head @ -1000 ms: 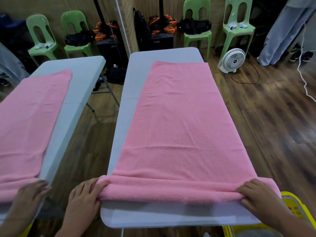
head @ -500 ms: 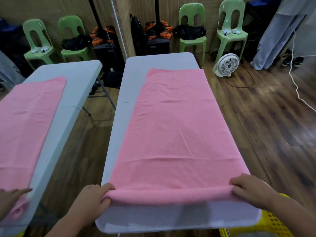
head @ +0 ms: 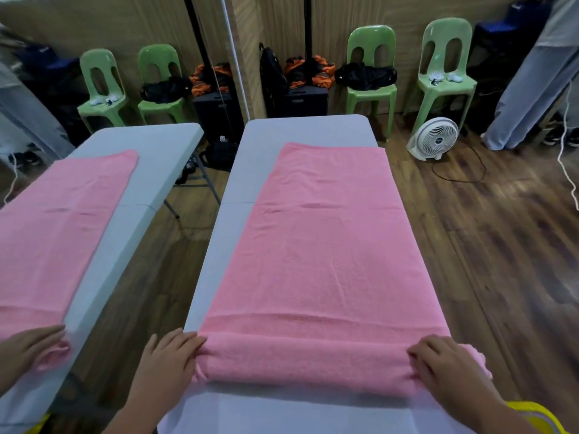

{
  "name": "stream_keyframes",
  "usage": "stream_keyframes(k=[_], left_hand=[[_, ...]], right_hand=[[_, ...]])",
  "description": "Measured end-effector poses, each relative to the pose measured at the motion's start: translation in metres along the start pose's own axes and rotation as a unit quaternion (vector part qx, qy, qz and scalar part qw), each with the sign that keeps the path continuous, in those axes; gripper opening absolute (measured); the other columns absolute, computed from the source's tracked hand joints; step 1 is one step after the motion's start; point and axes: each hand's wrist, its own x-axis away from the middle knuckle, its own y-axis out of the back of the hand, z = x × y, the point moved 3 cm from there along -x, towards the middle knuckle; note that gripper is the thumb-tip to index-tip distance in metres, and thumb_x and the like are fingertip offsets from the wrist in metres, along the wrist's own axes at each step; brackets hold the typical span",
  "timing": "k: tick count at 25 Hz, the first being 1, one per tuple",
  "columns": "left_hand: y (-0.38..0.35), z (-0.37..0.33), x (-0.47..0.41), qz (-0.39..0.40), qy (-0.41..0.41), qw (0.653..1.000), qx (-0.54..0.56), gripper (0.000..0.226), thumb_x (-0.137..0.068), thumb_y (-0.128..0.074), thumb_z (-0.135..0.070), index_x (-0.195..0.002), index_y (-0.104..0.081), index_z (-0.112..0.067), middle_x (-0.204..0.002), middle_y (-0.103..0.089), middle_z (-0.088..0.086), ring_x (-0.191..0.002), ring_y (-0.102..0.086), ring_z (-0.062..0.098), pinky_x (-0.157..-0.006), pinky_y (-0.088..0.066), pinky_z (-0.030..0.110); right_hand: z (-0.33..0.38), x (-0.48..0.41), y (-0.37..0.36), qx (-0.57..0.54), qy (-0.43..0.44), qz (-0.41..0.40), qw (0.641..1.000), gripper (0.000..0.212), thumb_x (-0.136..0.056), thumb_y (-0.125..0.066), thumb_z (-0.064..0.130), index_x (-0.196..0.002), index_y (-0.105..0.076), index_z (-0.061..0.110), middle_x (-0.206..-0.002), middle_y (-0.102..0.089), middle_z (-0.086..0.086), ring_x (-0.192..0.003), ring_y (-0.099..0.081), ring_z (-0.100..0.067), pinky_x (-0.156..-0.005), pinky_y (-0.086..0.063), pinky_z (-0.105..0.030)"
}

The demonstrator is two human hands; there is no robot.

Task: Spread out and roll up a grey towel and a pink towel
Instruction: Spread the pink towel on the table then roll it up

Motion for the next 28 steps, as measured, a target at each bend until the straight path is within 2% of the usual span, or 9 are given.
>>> stream_keyframes(k=[2, 5, 7, 10, 15, 19, 22, 24, 28], left_hand=[[0.010, -0.017, -0.028, -0.019, 0.018, 0.999, 0.020, 0.041, -0.086, -0.040, -0.037, -0.115, -0.070, -0.035, -0.123, -0.070, -0.009, -0.119, -0.064, 0.022, -0.099, -0.046, 0.059], [0.016, -0.087, -0.103, -0.045, -0.099, 0.991, 0.083, 0.049, -0.087, -0.046, -0.033, -0.133, -0.059, -0.027, -0.138, -0.063, -0.001, -0.129, -0.057, 0.026, -0.102, -0.049, 0.051], [0.010, -0.131, -0.162, -0.038, -0.165, 0.981, 0.099, 0.052, -0.088, -0.050, -0.034, -0.139, -0.052, -0.026, -0.145, -0.057, -0.001, -0.134, -0.053, 0.025, -0.103, -0.050, 0.049], [-0.003, -0.155, -0.221, -0.027, -0.165, 0.981, 0.097, 0.055, -0.092, -0.047, -0.039, -0.146, -0.047, -0.025, -0.157, -0.043, -0.002, -0.145, -0.038, 0.021, -0.112, -0.040, 0.052], [-0.029, -0.091, -0.231, -0.037, -0.158, 0.982, 0.092, 0.056, -0.104, -0.021, -0.057, -0.156, -0.021, -0.038, -0.167, -0.015, -0.008, -0.154, -0.011, 0.018, -0.123, -0.013, 0.050], [-0.033, -0.017, -0.230, -0.038, -0.110, 0.991, 0.060, 0.056, -0.104, -0.020, -0.056, -0.157, -0.022, -0.038, -0.167, -0.018, -0.007, -0.153, -0.016, 0.019, -0.120, -0.011, 0.048], [-0.027, 0.014, -0.230, -0.024, -0.053, 0.997, 0.056, 0.063, -0.102, -0.025, -0.059, -0.155, -0.035, -0.026, -0.162, -0.032, -0.002, -0.151, -0.026, 0.020, -0.120, -0.014, 0.047], [-0.018, 0.008, -0.229, -0.025, -0.032, 0.997, 0.067, 0.060, -0.099, -0.036, -0.057, -0.142, -0.053, -0.019, -0.150, -0.049, 0.002, -0.142, -0.042, 0.025, -0.117, -0.022, 0.048], [0.006, -0.019, -0.229, -0.034, 0.087, 0.982, 0.165, 0.026, -0.084, -0.048, -0.046, -0.098, -0.063, -0.030, -0.101, -0.056, -0.009, -0.095, -0.054, 0.020, -0.081, -0.046, 0.042]], right_hand=[[0.011, -0.039, 0.002, -0.019, -0.005, -0.003, 1.000, 0.030, -0.088, -0.049, 0.043, -0.101, -0.069, 0.027, -0.104, -0.065, 0.005, -0.093, -0.063, -0.022, -0.076, -0.056, -0.041], [0.061, -0.121, -0.008, -0.037, 0.017, -0.014, 0.999, 0.042, -0.088, -0.054, 0.044, -0.124, -0.062, 0.024, -0.129, -0.061, 0.001, -0.116, -0.057, -0.021, -0.097, -0.051, -0.039], [0.108, -0.178, -0.034, -0.034, 0.043, -0.011, 0.998, 0.050, -0.088, -0.048, 0.046, -0.132, -0.058, 0.024, -0.138, -0.058, -0.004, -0.124, -0.056, -0.025, -0.102, -0.049, -0.041], [0.143, -0.224, -0.077, -0.020, 0.045, 0.022, 0.999, 0.057, -0.089, -0.044, 0.051, -0.140, -0.051, 0.024, -0.148, -0.050, -0.004, -0.134, -0.049, -0.026, -0.106, -0.046, -0.046], [0.085, -0.217, -0.090, 0.011, 0.026, 0.009, 1.000, 0.062, -0.090, -0.043, 0.059, -0.145, -0.044, 0.031, -0.157, -0.036, -0.003, -0.144, -0.035, -0.024, -0.114, -0.024, -0.044], [-0.014, -0.198, -0.063, 0.062, -0.068, 0.030, 0.995, 0.069, -0.094, -0.021, 0.067, -0.148, -0.041, 0.030, -0.159, -0.033, -0.004, -0.145, -0.032, -0.024, -0.115, -0.024, -0.043], [-0.047, -0.203, -0.043, 0.093, -0.088, 0.052, 0.990, 0.079, -0.092, -0.015, 0.070, -0.141, -0.052, 0.022, -0.150, -0.046, -0.010, -0.133, -0.047, -0.031, -0.108, -0.036, -0.047], [-0.034, -0.234, -0.033, 0.088, -0.084, 0.024, 0.992, 0.072, -0.091, -0.023, 0.068, -0.125, -0.062, 0.018, -0.135, -0.056, -0.013, -0.118, -0.055, -0.036, -0.095, -0.049, -0.052], [0.078, -0.361, -0.031, 0.014, 0.082, -0.023, 0.996, 0.037, -0.086, -0.055, 0.028, -0.120, -0.064, 0.016, -0.130, -0.061, -0.014, -0.115, -0.056, -0.038, -0.094, -0.052, -0.051]])
